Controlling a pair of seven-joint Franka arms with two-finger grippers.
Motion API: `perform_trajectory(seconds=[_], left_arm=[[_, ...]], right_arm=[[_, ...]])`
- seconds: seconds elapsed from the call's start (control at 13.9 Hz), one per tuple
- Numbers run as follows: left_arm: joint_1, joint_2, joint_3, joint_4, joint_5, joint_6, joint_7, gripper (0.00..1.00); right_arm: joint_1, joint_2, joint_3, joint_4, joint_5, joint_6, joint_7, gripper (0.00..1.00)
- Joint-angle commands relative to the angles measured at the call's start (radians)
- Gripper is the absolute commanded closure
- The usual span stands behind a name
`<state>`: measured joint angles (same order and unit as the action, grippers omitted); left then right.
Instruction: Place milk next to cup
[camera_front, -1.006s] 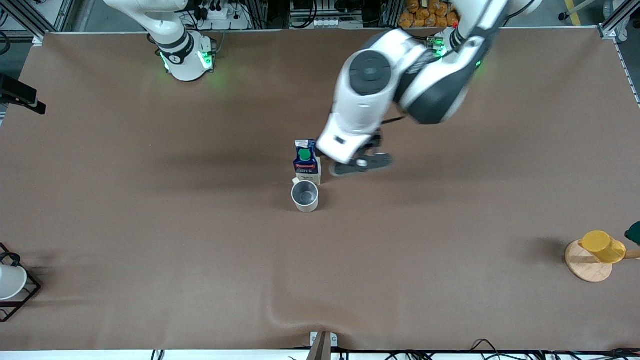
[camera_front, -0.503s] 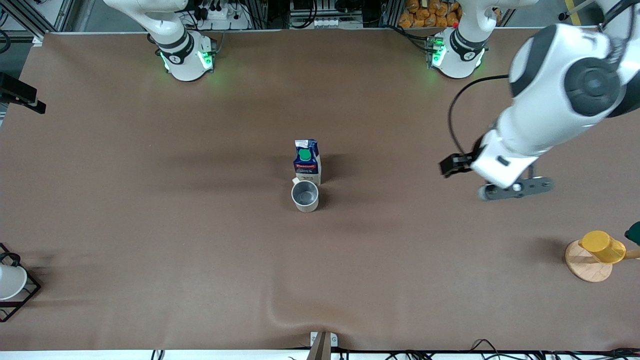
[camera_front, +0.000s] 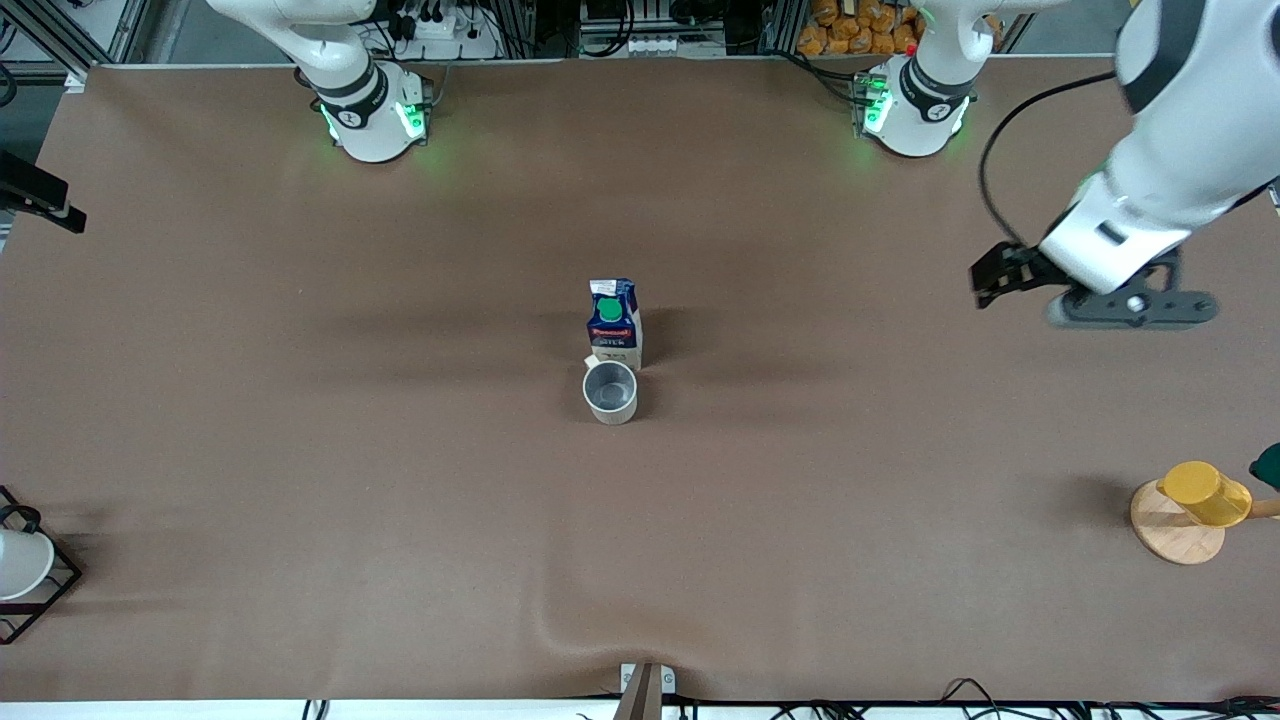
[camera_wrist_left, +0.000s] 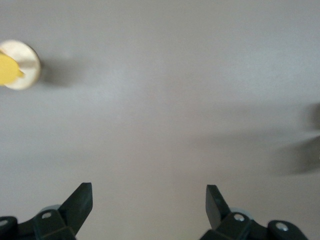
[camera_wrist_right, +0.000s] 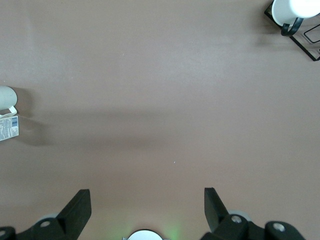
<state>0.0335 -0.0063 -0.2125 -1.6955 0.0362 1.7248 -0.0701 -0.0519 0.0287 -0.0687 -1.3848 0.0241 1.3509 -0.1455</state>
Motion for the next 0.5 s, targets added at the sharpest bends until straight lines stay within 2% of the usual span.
perform_trajectory(seconds=[0.0, 0.14, 0.43], left_arm=[[0.008, -0.031, 0.027, 0.020, -0.024, -0.068, 0.117, 0.00], [0.000, -0.029, 0.054, 0.062, -0.030, -0.128, 0.118, 0.00], [0.000, -0.026, 0.058, 0.115, -0.030, -0.194, 0.112, 0.00]], right_arm=[[0.007, -0.015, -0.007, -0.013, 0.011, 0.010, 0.015, 0.00], [0.007, -0.015, -0.007, -0.013, 0.008, 0.011, 0.017, 0.00], [0.004, -0.015, -0.008, -0.010, 0.005, 0.013, 0.017, 0.00]])
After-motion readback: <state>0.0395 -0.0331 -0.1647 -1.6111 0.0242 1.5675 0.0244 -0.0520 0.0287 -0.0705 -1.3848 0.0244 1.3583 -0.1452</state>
